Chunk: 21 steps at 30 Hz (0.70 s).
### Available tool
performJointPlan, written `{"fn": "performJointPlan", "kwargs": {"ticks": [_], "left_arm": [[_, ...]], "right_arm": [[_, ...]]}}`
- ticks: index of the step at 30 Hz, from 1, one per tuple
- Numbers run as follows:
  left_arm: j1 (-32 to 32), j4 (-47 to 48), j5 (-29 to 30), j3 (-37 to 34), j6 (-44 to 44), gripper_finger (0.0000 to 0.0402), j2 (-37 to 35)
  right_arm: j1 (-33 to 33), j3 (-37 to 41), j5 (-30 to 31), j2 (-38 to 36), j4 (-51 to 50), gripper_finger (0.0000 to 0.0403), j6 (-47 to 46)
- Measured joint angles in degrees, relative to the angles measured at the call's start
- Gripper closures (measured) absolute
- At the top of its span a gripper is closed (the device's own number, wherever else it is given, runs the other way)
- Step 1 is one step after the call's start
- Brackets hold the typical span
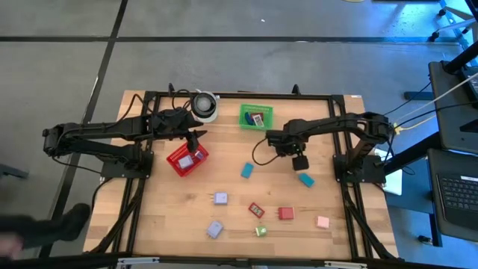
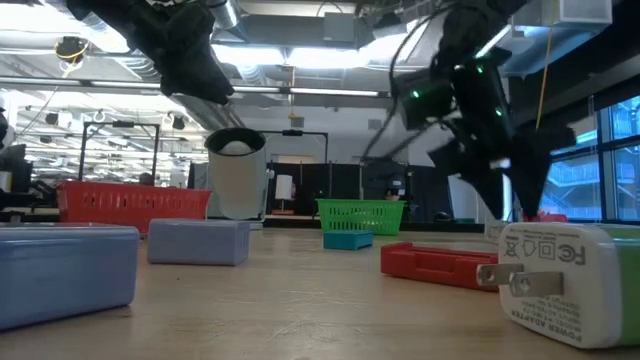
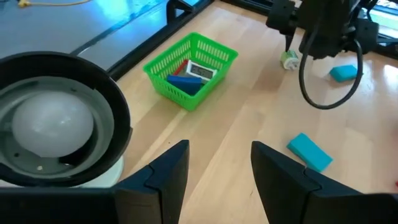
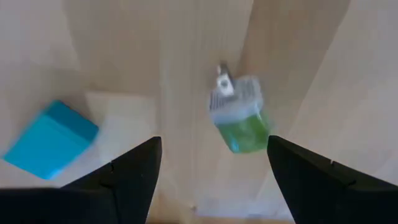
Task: Pick & Place Office items
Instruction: Put the top green charger adapter into the red bin
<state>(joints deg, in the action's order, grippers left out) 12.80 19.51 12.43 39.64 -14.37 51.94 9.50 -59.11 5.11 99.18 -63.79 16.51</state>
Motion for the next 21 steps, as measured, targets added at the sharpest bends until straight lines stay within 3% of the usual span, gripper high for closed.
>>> {"fn": "performJointPlan", "kwargs": {"ticks": [5,13,17,21], "left_arm": [[0.00,-0.01,2.16,0.00,0.09,0.0233,0.02],[0.00,-0.02,3.34,0.00,0.11,0.0233,0.00],[0.00,-0.02,3.34,0.00,0.11,0.0233,0.00],[0.00,-0.02,3.35,0.00,0.11,0.0233,0.01]], "right_arm": [[0.30,5.01,4.59,0.00,7.77,0.0108,0.55],[0.26,7.56,4.83,-0.31,10.75,0.0119,-1.68],[0.26,7.62,4.41,-0.27,10.67,0.0155,-3.03],[0.26,7.65,2.79,-0.24,10.49,0.0217,-6.29]]}}
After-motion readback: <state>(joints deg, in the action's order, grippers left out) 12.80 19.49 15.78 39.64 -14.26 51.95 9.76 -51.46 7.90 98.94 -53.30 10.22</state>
